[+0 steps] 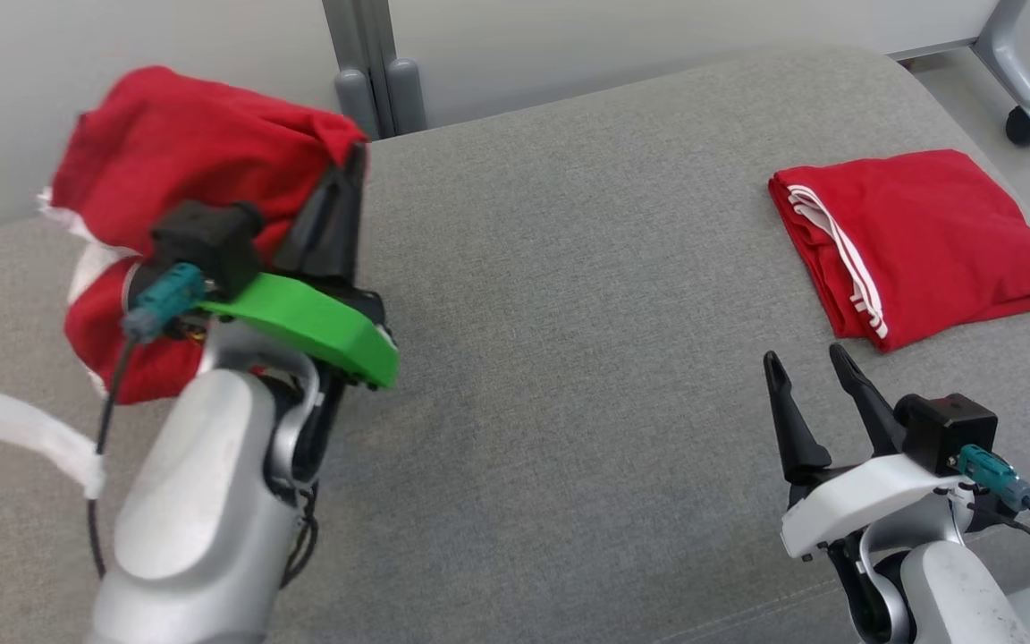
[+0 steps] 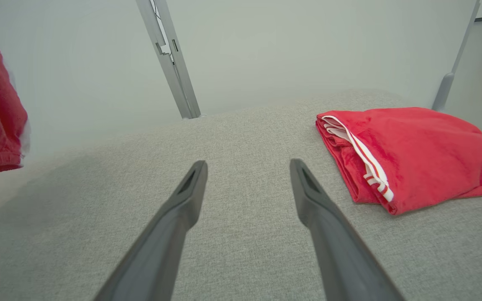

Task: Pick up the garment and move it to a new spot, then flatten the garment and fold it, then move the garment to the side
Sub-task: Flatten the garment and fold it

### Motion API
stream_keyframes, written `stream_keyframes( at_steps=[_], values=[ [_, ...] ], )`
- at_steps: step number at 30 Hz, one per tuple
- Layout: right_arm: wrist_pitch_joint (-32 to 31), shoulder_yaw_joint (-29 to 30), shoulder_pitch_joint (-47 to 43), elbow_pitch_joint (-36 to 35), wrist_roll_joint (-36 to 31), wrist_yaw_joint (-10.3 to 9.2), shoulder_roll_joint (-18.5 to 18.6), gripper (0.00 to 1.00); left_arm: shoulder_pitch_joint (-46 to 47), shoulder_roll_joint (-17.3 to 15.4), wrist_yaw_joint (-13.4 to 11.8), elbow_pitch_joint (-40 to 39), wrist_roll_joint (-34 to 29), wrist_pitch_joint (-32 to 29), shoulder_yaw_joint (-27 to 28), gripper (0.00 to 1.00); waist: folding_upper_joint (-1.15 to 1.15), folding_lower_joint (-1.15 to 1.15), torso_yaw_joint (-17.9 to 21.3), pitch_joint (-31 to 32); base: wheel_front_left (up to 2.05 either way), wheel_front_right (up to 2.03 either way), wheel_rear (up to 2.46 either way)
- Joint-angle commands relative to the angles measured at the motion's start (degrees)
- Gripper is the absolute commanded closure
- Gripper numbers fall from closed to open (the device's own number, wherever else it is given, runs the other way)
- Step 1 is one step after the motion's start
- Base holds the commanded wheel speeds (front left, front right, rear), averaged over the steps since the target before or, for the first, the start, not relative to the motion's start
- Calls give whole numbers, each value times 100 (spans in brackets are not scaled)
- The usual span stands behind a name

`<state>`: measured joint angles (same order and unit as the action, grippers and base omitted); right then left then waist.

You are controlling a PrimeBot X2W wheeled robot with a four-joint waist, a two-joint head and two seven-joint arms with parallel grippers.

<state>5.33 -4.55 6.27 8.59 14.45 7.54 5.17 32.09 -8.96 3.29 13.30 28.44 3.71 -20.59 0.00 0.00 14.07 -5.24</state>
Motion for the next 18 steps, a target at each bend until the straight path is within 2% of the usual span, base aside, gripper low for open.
stream_keyframes(
  at_steps=[1, 6, 7, 8, 9, 10, 14, 18],
  values=[
    [31, -11, 28, -11, 17, -11, -4, 0, -10, 75, 78, 163, -60, -78, -185, 100, 0, 0, 46, -48, 0, 0, 0],
    [85, -42, 112, 51, 68, -10, -29, 0, -193, 390, 311, 1070, -184, -238, -1158, 100, 0, 0, 157, -160, 0, 0, 0],
    [87, -44, 124, 65, 71, -11, -29, 0, -199, 428, 336, 1210, -148, -244, -1303, 94, 0, 0, 173, -176, 0, 0, 0],
    [98, -31, 127, 77, 72, -11, -29, 0, -216, 475, 362, 1352, -70, -229, -1450, 67, 0, 0, 185, -193, 0, 0, 0],
    [105, -18, 126, 87, 67, -10, -31, 0, -229, 508, 372, 1436, 2, -205, -1559, 54, 0, 0, 189, -200, 0, 0, 0],
    [119, -5, 124, 94, 68, -11, -30, 0, -226, 541, 384, 1504, 92, -166, -1670, 0, 0, 0, 187, -210, 0, 0, 0],
    [147, 104, 76, 89, 30, -11, -19, 0, -111, 575, 415, 1533, 543, 76, -1782, 0, 0, 0, 92, -238, 0, 0, 0],
    [114, 161, 10, 74, -7, -10, -19, 0, -45, 589, 417, 1231, 987, 300, -1734, 0, 0, 0, -104, -221, 0, 0, 0]
  ],
)
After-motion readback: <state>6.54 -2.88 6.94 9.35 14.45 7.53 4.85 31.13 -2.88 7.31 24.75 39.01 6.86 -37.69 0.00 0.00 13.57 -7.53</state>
